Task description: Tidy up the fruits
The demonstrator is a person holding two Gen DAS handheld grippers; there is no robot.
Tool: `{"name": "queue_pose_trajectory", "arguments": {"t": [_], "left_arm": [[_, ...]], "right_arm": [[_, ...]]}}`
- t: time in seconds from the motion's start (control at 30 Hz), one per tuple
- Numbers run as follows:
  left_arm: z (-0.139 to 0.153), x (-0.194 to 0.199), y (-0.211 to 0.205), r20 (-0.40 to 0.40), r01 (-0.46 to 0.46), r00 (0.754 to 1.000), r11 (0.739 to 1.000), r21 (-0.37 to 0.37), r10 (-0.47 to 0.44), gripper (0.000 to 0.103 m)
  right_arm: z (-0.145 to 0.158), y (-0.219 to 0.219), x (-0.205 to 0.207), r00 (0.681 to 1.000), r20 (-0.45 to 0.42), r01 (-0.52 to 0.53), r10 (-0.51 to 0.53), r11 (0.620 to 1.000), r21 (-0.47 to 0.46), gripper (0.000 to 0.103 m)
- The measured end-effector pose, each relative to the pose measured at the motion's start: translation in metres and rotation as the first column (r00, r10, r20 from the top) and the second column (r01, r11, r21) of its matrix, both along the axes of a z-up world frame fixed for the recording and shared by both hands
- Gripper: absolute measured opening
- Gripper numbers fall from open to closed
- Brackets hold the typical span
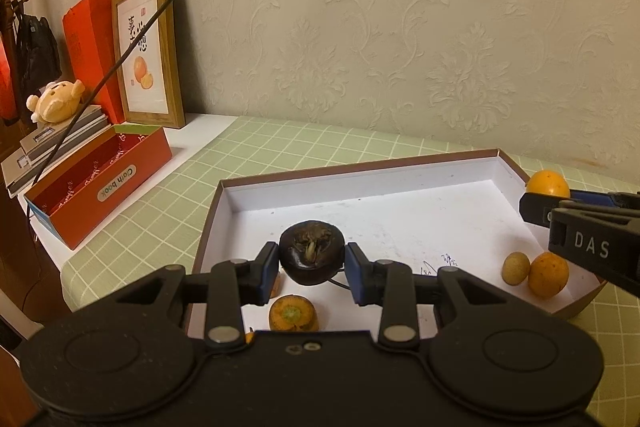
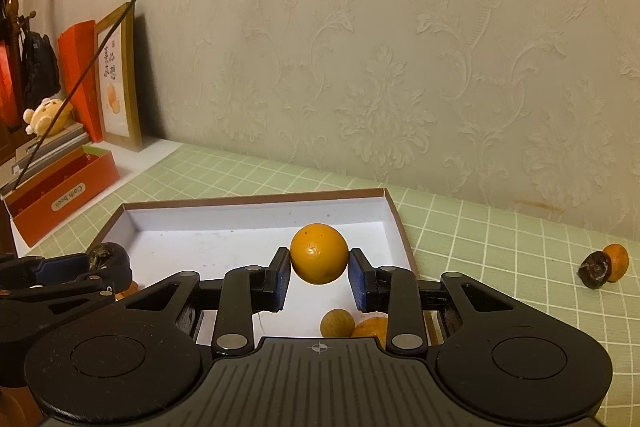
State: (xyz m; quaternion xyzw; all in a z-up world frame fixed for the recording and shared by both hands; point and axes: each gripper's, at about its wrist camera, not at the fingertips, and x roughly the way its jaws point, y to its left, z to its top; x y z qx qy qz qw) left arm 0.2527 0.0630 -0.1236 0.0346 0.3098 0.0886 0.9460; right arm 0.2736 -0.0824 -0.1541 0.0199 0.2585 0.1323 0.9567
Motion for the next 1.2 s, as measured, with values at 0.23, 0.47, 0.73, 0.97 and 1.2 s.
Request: {"name": "queue_pose_trajectory", "arguments": {"t": [0.23, 0.47, 0.73, 0.97, 1.2], "left_arm": [[-0.001, 0.005, 0.003, -0.013, -0.011, 1.000, 1.000, -0.005, 0.011, 0.027], [-0.005, 0.013, 0.003, -0.036, -0.007, 0.999, 1.000, 0.002, 0.007, 0.034], [0.005, 0.010, 0.001, 0.015, -0.059, 0.998, 0.997, 0.053, 0.059, 0.097], [0.006, 0.008, 0.005, 0.027, -0.072, 0.997, 0.996, 0.058, 0.070, 0.097], [0.008, 0.007, 0.008, 0.029, -0.101, 0.995, 0.993, 0.065, 0.099, 0.097]], "right_arm": [[0.000, 0.002, 0.006, 1.000, -0.003, 0.010, -0.010, 1.000, -0.002, 0.032], [-0.001, 0.001, 0.011, 1.000, -0.012, 0.009, -0.009, 1.000, -0.008, 0.033], [0.016, -0.010, 0.002, 0.992, 0.096, 0.088, -0.085, 0.996, -0.020, 0.103], [0.013, -0.018, 0.002, 0.990, 0.088, 0.112, -0.111, 0.994, -0.010, 0.103], [0.014, -0.026, -0.001, 0.989, 0.078, 0.130, -0.128, 0.992, -0.010, 0.103]]}}
